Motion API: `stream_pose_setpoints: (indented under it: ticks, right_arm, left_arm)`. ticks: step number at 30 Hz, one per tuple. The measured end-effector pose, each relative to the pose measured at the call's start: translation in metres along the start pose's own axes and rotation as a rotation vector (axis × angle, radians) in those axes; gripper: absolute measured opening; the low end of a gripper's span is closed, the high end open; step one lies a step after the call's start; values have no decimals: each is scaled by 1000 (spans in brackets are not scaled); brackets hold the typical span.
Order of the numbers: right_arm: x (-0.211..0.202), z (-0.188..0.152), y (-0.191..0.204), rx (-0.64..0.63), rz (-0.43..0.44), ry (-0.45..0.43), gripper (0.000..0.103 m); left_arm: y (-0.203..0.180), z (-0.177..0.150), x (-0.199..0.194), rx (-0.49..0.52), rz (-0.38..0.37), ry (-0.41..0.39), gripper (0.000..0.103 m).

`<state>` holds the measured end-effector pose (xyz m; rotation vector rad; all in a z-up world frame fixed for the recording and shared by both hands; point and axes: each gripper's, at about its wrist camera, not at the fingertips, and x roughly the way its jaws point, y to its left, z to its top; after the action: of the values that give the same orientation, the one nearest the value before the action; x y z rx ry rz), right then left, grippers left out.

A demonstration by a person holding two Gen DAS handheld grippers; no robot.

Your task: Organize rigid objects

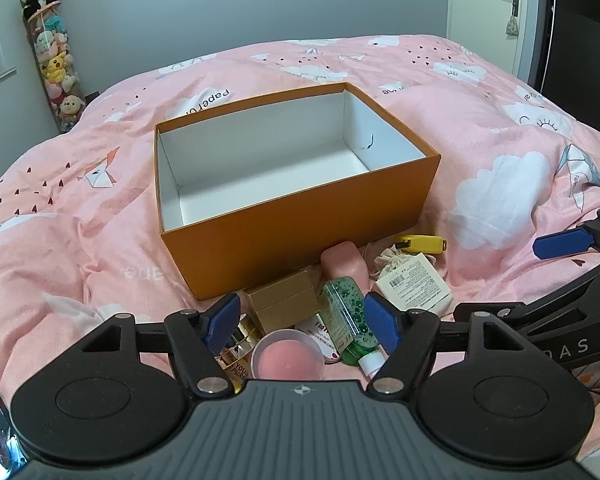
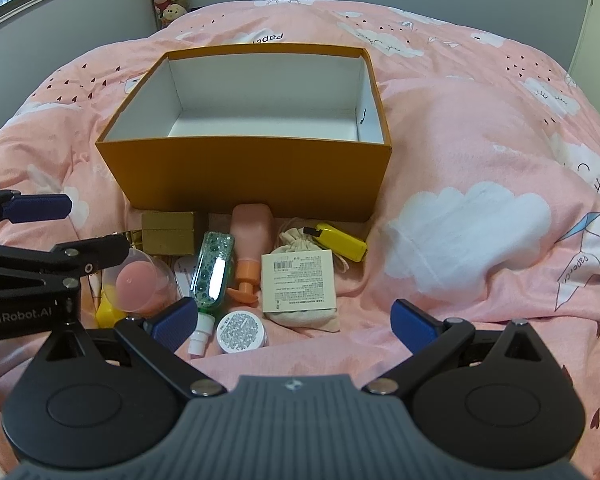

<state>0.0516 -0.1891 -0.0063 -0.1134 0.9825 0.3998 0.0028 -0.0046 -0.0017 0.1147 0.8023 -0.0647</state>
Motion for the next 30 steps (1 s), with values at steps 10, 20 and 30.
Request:
stream_pose_setpoints:
  ticks: [10,20,30]
  right_arm:
    - [1,0,1,-4,-3,7,101]
    - [1,-1,1,-3,-2,8,101]
    - [5,0,-2,2,21,24,101]
  left_arm:
    - [2,0,1,-8,3,5,83]
    - [3,-1,1,-11,6,8,83]
    - [3,-2,8,-14,-13,35,82]
